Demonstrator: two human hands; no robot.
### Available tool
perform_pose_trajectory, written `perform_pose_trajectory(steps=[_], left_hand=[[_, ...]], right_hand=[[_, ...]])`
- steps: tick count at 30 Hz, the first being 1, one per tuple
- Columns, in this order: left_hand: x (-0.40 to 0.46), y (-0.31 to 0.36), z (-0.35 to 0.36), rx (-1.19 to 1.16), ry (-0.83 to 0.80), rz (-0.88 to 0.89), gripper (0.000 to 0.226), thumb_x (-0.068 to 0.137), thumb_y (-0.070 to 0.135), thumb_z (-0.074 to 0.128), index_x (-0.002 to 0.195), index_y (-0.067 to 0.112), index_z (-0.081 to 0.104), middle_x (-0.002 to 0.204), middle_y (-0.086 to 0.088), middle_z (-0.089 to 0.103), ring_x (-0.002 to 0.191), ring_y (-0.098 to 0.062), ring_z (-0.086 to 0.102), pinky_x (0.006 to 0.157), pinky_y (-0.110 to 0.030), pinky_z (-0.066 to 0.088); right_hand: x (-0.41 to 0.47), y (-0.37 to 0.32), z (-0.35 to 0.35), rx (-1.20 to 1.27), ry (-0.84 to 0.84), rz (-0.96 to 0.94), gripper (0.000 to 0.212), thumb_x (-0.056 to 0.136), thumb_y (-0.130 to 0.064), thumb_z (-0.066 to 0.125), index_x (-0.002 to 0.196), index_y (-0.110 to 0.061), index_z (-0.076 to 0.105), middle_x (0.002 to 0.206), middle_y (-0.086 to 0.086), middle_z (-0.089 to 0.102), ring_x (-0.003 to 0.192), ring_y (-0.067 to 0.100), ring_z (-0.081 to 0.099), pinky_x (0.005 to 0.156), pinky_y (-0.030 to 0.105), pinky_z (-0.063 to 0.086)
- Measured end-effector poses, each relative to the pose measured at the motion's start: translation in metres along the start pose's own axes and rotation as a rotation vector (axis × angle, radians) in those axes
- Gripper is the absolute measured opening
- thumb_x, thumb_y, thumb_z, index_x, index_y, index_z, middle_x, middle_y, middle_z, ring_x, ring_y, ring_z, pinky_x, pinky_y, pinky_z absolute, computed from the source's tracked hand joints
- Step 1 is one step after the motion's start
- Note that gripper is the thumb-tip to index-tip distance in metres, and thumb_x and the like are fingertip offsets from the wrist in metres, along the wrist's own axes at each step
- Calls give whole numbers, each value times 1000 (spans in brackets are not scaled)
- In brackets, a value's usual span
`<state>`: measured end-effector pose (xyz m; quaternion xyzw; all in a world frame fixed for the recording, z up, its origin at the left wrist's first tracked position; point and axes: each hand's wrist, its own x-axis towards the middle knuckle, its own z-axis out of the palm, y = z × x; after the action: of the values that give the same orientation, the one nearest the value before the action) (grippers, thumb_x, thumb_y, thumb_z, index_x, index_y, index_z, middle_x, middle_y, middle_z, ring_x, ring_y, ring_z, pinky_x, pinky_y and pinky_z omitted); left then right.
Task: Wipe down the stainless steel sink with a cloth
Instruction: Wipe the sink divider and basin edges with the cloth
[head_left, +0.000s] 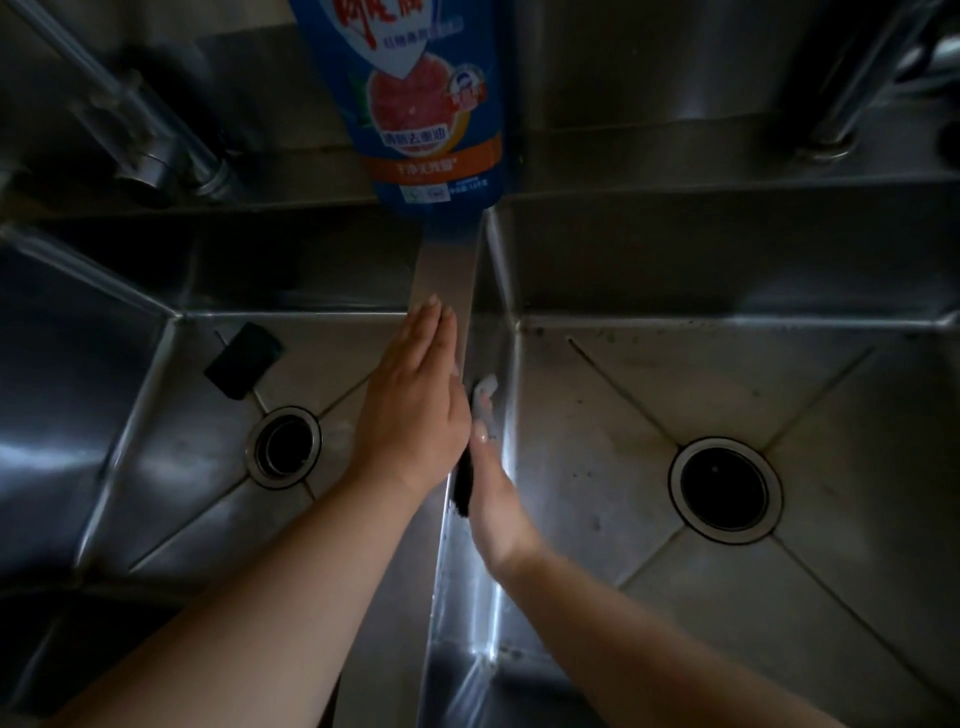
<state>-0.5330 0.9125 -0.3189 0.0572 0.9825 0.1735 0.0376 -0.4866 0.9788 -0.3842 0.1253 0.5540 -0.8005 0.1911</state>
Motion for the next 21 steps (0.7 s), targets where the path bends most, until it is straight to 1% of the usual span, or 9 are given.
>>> perform_pose_trajectory(steps=[2,4,5,7,9,11,16,18,21], left_hand=[[0,0,0,-4,-9,-14,51,96,15,31,144,10,17,155,-3,9,142,-13,5,108,-16,0],[-1,1,0,-1,-17,-25,51,96,17,29,144,11,16,155,-1,8,142,-12,4,108,-17,-1],[-1,2,0,-2,-13,-26,51,96,17,29,144,11,16,155,-2,8,142,-13,5,108,-16,-1],[0,2,0,-4,2,-22,49,96,14,30,144,9,18,155,-4,10,142,-14,7,106,-14,-3],[0,2,1,0,16,-15,49,96,10,31,143,7,20,154,-6,12,142,-15,8,104,-10,-5],[0,1,1,-3,22,-11,49,96,9,32,143,7,20,154,-6,13,142,-15,9,103,-8,-5],[0,0,1,-16,20,-2,49,95,10,32,143,7,21,154,-6,13,142,-16,9,107,-15,0],[1,0,1,-20,18,-17,49,95,11,31,143,9,21,154,-4,13,142,-14,8,106,-13,-2],[1,0,2,-5,20,-18,49,96,10,32,143,8,21,154,-5,12,142,-15,9,103,-9,-4]], right_hand=[[-12,3,6,-22,-65,-74,61,94,-51,21,149,-28,5,157,-13,1,142,-4,3,119,24,4],[-2,-3,5,-22,-41,-96,53,90,-54,20,141,-44,12,155,-20,5,140,-10,4,115,16,6],[4,-8,5,-44,-40,-105,49,89,-53,19,137,-49,14,155,-20,7,140,-9,5,115,17,6],[16,-13,5,-56,-33,-117,52,91,-52,16,142,-44,12,156,-16,8,142,-3,5,117,23,5],[26,-10,0,13,-13,-41,53,98,-51,15,148,-35,11,157,-13,10,143,1,9,119,30,6],[27,-2,-4,64,-9,43,53,98,-50,14,149,-35,9,157,-12,11,142,1,12,120,32,8],[13,12,4,77,-45,22,81,79,-77,26,148,-36,12,157,-14,14,143,1,12,120,39,10],[21,6,5,122,-41,-6,89,74,-79,31,149,-33,15,156,-12,17,143,2,14,120,38,12],[43,-4,2,212,-1,-15,65,92,-60,29,148,-27,22,155,-4,25,142,8,21,119,38,15]])
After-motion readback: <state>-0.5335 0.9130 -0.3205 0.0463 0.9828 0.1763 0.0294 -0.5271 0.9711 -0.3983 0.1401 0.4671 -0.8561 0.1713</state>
